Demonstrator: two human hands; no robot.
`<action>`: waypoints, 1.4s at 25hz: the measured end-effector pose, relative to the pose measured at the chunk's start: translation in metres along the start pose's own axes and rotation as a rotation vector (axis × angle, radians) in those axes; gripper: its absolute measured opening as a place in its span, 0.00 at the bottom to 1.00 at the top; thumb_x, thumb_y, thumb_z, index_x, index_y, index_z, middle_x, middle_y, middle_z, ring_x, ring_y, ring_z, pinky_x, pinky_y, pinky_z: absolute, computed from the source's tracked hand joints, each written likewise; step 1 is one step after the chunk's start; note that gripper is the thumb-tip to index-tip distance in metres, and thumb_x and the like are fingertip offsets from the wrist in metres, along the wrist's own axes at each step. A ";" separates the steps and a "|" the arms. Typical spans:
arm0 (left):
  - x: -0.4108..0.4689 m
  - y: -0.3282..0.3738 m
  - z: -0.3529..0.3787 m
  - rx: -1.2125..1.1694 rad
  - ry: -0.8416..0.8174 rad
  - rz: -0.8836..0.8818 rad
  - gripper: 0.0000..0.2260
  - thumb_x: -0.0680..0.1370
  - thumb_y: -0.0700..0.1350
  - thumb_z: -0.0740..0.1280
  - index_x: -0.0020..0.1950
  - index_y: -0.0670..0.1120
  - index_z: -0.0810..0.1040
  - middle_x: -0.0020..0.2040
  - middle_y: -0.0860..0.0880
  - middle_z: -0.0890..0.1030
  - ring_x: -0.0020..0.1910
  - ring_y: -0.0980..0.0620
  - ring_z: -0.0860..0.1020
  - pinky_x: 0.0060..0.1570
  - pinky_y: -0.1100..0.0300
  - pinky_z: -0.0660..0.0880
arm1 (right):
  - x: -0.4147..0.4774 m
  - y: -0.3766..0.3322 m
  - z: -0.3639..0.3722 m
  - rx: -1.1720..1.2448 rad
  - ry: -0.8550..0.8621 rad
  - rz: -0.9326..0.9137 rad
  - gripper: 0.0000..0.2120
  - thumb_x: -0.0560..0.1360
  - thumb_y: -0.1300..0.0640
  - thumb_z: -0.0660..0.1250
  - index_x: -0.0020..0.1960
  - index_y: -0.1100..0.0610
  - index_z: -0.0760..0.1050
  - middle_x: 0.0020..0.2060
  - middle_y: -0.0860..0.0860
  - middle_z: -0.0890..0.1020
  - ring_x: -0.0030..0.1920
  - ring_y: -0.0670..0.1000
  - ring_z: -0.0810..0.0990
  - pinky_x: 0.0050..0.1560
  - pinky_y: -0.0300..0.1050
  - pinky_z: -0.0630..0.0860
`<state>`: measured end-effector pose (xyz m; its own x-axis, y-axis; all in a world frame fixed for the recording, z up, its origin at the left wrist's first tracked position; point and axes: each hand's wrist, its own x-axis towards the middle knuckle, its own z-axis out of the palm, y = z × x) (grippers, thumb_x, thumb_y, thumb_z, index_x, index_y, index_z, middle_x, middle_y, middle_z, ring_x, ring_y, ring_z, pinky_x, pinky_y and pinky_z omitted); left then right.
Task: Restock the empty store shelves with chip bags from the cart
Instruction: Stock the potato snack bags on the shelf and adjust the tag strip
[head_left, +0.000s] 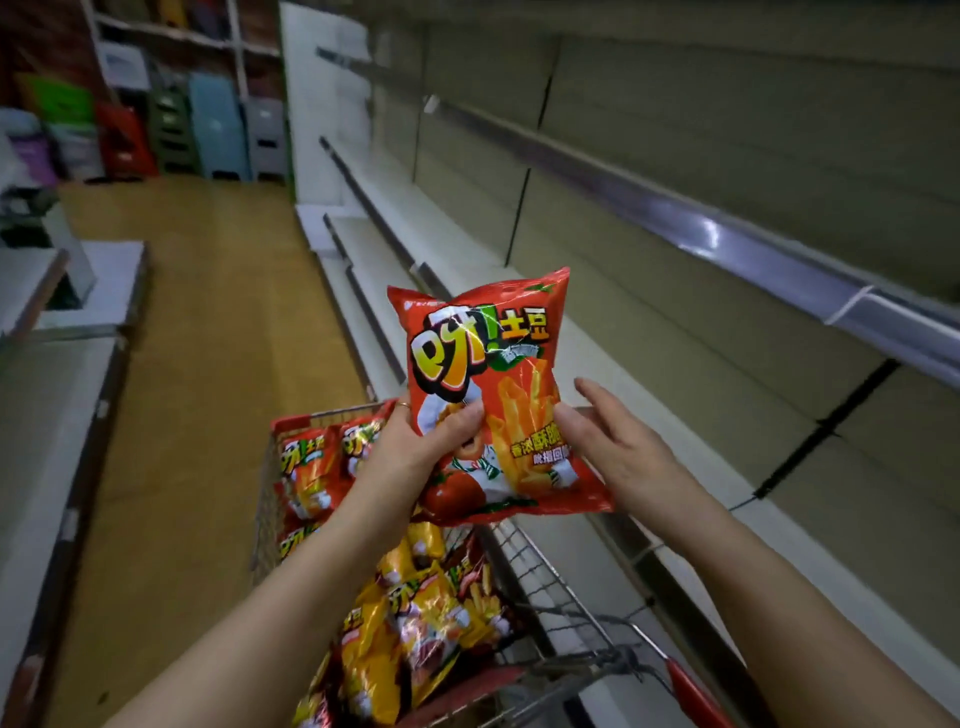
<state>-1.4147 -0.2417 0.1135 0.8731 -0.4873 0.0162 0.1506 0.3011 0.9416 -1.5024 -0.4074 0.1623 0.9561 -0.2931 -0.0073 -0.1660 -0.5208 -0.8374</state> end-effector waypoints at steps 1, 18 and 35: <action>-0.004 0.011 0.012 0.007 -0.046 0.019 0.22 0.66 0.49 0.73 0.58 0.49 0.75 0.47 0.50 0.85 0.44 0.49 0.84 0.38 0.61 0.79 | -0.008 -0.006 -0.005 0.105 -0.034 0.006 0.44 0.62 0.29 0.61 0.73 0.47 0.59 0.62 0.46 0.75 0.56 0.47 0.79 0.58 0.48 0.75; -0.169 0.045 0.415 0.153 -0.994 -0.029 0.26 0.65 0.59 0.68 0.60 0.49 0.74 0.46 0.50 0.85 0.44 0.52 0.84 0.41 0.62 0.80 | -0.362 0.034 -0.273 0.113 0.936 0.033 0.26 0.65 0.32 0.61 0.55 0.47 0.73 0.47 0.46 0.84 0.47 0.47 0.83 0.54 0.54 0.78; -0.228 0.001 0.620 0.198 -0.956 0.062 0.10 0.77 0.36 0.63 0.54 0.49 0.76 0.43 0.50 0.85 0.41 0.51 0.83 0.44 0.56 0.76 | -0.471 0.096 -0.413 -0.186 0.992 0.359 0.28 0.79 0.42 0.55 0.70 0.60 0.62 0.64 0.57 0.73 0.63 0.57 0.72 0.63 0.50 0.70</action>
<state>-1.9014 -0.6384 0.3189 0.1195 -0.9606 0.2508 -0.0395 0.2478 0.9680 -2.0686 -0.6510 0.3110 0.2342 -0.9305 0.2815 -0.5124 -0.3642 -0.7777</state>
